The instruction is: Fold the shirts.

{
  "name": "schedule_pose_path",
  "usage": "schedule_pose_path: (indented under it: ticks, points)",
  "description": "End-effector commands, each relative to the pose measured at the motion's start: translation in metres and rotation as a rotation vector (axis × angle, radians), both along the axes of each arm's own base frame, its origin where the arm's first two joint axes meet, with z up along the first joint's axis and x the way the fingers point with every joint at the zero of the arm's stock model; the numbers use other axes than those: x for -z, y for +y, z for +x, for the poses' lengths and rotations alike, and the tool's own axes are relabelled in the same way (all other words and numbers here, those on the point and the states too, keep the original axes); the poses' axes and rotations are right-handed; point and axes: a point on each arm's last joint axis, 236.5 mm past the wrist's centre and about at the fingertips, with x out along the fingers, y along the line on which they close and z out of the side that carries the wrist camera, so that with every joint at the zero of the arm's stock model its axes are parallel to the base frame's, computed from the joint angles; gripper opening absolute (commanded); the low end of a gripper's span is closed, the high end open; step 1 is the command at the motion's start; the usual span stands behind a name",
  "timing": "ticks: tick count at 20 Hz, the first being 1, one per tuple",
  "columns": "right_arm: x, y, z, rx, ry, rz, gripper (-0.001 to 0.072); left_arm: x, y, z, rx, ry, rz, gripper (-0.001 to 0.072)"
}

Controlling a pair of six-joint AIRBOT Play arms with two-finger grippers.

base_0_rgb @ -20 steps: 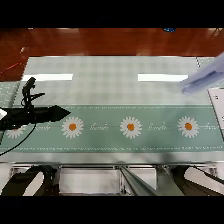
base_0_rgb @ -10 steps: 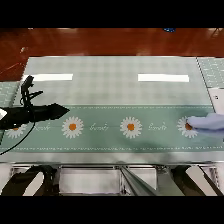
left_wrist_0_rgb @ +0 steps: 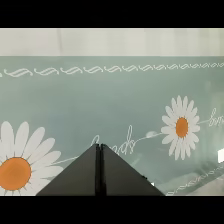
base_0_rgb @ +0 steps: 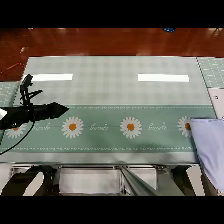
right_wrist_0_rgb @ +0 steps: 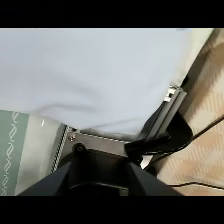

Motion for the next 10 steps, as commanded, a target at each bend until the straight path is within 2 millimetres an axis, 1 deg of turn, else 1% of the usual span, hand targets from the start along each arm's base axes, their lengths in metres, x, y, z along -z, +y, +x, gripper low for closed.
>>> schedule_pose_path:
  ticks: [1,2,3,4,5,6,7,8,9,10]
  points:
    - [0.005,-0.002,0.023,-0.022,-0.080,0.043,0.0299,-0.012,0.011,0.021,-0.059,-0.078,0.022,0.0020]
    - [0.000,-0.005,0.048,-0.038,-0.173,0.052,0.0153,-0.023,0.015,0.028,-0.071,-0.107,0.025,0.0020]
    - [-0.010,-0.008,0.079,-0.063,-0.296,0.053,0.0088,-0.037,0.017,0.035,-0.076,-0.141,0.028,0.0020]
    - [-0.025,-0.009,0.120,-0.126,-0.445,0.044,0.0028,-0.052,0.021,0.044,-0.091,-0.186,0.033,0.0020]
    - [-0.044,-0.006,0.165,-0.201,-0.596,0.028,0.0028,-0.073,0.025,0.058,-0.114,-0.245,0.039,0.0020]
    - [-0.064,0.007,0.209,-0.296,-0.727,0.027,0.0028,-0.098,0.028,0.073,-0.137,-0.294,0.031,0.0019]
    - [-0.082,0.030,0.250,-0.408,-0.832,0.040,0.0027,-0.120,0.026,0.087,-0.140,-0.323,0.016,0.0019]
    - [-0.095,0.062,0.288,-0.538,-0.896,0.040,0.0027,-0.141,0.017,0.100,-0.110,-0.349,0.007,0.0019]
    - [-0.096,0.096,0.315,-0.673,-0.905,0.028,0.0027,-0.157,-0.002,0.111,-0.039,-0.358,0.000,0.0019]
    - [-0.086,0.139,0.336,-0.832,-0.881,0.017,0.0027,-0.164,-0.029,0.111,0.069,-0.334,-0.005,0.0019]
